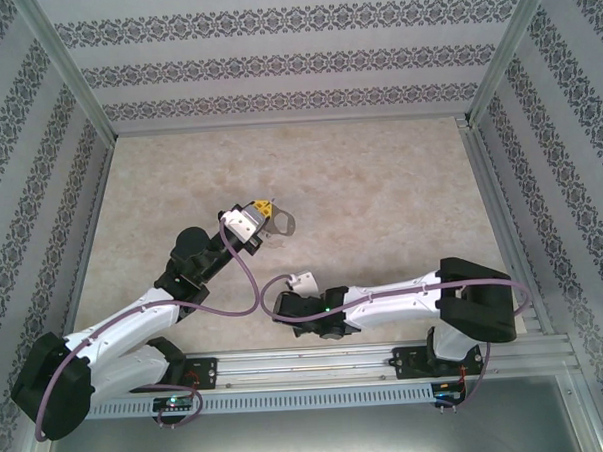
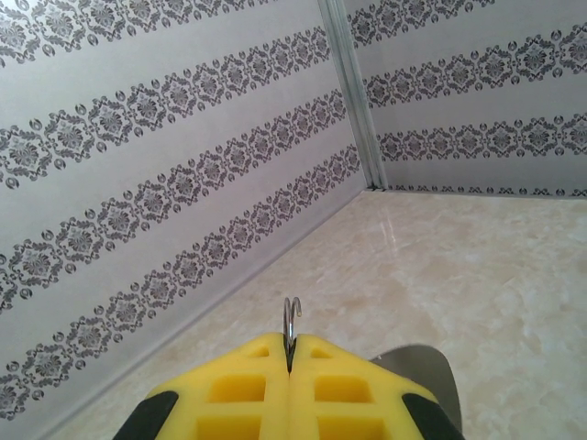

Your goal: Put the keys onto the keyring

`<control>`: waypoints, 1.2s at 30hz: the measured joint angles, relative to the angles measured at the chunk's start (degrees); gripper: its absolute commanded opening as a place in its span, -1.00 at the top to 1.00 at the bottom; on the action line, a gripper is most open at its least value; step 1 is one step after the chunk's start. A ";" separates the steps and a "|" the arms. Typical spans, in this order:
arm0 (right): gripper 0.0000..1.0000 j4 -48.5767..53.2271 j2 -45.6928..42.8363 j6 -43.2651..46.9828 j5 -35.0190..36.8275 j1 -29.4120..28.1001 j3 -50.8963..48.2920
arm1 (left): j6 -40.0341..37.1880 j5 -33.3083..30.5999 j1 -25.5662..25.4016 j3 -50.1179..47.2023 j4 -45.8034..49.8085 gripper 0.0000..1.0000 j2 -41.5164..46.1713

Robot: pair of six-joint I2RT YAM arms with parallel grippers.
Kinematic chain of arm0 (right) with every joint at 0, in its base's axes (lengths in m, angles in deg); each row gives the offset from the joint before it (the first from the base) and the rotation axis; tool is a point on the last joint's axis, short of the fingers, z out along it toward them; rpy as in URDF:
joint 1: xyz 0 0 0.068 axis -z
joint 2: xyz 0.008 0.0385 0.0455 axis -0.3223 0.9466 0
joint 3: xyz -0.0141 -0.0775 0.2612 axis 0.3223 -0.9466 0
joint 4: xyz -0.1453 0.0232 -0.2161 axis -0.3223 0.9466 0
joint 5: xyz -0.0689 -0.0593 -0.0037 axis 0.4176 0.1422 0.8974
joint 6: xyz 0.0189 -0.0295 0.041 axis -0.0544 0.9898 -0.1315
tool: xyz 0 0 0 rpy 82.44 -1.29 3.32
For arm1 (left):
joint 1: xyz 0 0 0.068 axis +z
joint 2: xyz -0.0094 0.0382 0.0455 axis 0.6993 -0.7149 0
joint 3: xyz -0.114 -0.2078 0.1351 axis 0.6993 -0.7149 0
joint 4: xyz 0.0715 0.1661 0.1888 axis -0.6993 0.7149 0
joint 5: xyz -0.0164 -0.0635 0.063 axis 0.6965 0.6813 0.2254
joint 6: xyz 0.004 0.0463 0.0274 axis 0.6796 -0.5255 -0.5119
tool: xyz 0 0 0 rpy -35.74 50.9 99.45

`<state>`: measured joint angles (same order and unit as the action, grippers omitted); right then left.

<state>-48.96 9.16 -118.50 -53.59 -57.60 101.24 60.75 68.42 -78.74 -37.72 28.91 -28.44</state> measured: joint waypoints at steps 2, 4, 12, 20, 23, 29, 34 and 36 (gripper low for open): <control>1.00 0.15 -1.81 0.31 0.26 0.07 -0.59 | 0.02 0.17 0.00 0.00 0.00 1.00 0.00; 1.00 0.35 -4.90 1.29 0.63 0.44 -1.60 | 0.17 0.35 0.00 0.00 0.00 1.00 -0.04; 1.00 -1.11 -25.88 8.37 1.55 8.13 -6.73 | 1.33 2.67 0.00 0.11 0.11 1.00 -0.42; 1.00 -8.26 -44.44 17.03 -2.03 22.38 -12.81 | 2.84 8.39 0.00 2.84 1.79 1.00 -2.75; 1.00 -11.30 -46.80 20.41 -4.02 25.88 -12.81 | 3.37 11.15 0.00 3.67 1.95 1.00 -3.85; 1.00 -18.21 -48.43 27.15 -9.03 29.31 -13.05 | 5.38 16.52 -0.02 4.55 2.78 1.00 -5.86; 1.00 -24.61 -48.72 30.97 -13.42 30.56 -14.16 | 7.37 20.13 -0.13 4.85 3.08 1.00 -6.21; 1.00 -26.18 -48.41 31.71 -15.04 30.91 -14.34 | 7.80 21.20 -0.17 5.40 3.43 1.00 -6.21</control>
<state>-75.14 -39.25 -86.78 -68.62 -26.69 86.90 68.55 89.62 -78.91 -32.32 32.34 -34.64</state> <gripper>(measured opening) 0.048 0.066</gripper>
